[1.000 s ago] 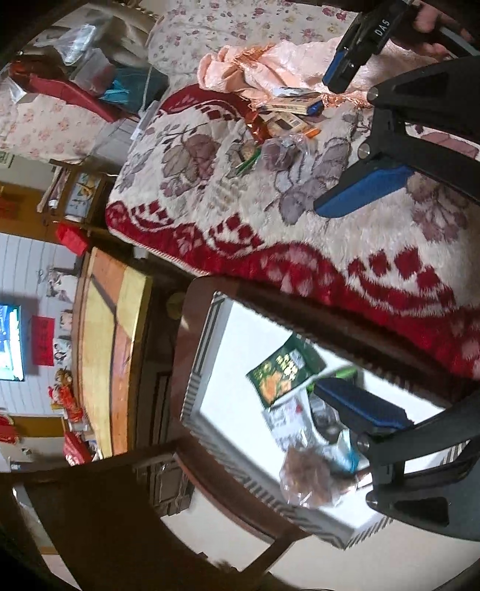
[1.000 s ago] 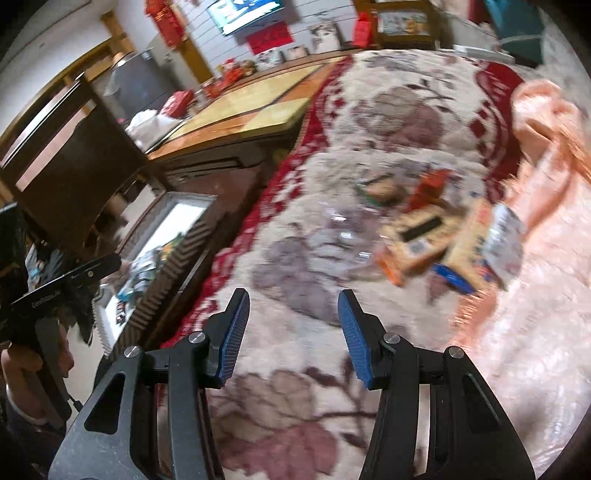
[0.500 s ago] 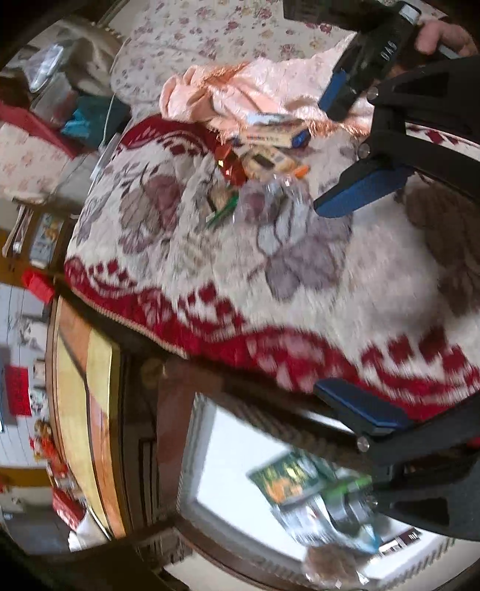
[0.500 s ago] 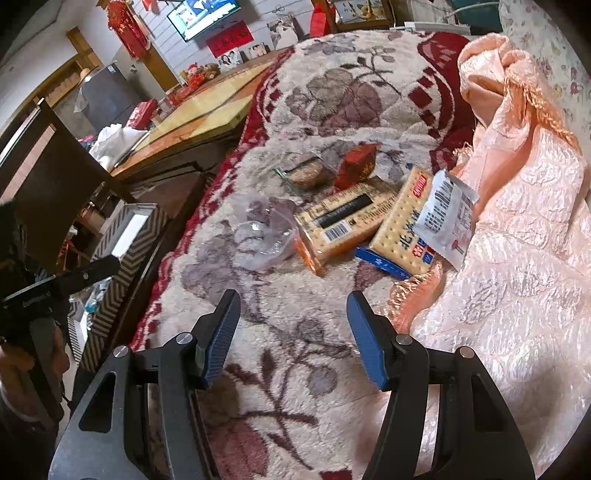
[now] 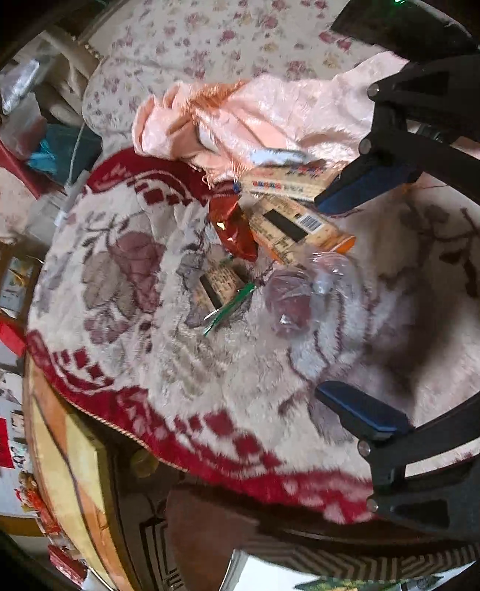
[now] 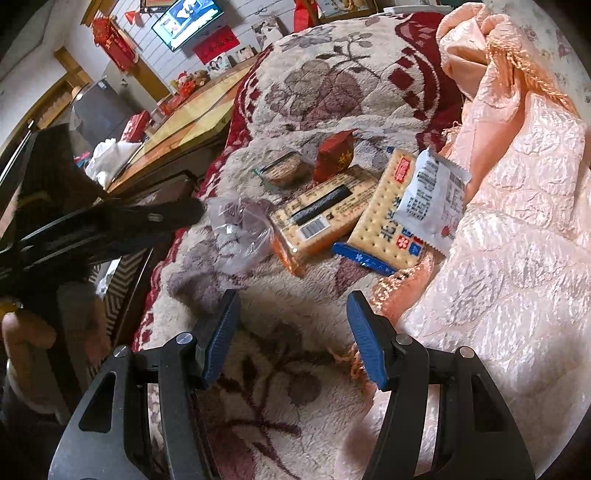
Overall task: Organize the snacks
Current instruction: 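Grasp the white printed packet with the right gripper while the left gripper grasps a clear fruit bag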
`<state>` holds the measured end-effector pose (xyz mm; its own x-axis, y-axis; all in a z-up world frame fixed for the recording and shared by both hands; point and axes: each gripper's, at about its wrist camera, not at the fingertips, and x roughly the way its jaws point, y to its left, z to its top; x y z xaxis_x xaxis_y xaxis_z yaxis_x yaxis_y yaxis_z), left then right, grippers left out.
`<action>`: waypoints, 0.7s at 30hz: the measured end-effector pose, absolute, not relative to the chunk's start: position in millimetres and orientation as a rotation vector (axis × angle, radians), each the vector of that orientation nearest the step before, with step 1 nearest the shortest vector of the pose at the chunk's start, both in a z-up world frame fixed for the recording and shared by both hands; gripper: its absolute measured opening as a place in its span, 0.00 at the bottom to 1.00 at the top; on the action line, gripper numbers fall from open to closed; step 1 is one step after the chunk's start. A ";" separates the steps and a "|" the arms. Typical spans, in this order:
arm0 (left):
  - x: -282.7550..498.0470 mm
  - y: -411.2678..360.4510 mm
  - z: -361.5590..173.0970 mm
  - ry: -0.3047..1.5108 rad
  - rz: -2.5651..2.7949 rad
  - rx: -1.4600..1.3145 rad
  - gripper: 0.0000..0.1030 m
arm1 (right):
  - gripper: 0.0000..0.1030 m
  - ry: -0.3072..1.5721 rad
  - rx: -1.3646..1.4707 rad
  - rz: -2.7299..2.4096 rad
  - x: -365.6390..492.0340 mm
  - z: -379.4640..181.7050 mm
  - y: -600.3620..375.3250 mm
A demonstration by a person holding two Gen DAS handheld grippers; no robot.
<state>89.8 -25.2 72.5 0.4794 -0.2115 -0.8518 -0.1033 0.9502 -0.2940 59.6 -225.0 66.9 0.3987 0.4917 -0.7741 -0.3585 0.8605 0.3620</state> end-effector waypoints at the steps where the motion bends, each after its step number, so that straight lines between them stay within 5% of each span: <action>1: 93.5 -26.4 69.2 1.078 -0.066 -0.336 0.90 | 0.58 1.023 0.155 0.534 60.7 67.7 -227.5; 21: 115.7 -30.9 29.5 1.160 -0.014 -0.302 0.90 | 0.64 1.018 0.294 0.223 148.6 58.1 -277.8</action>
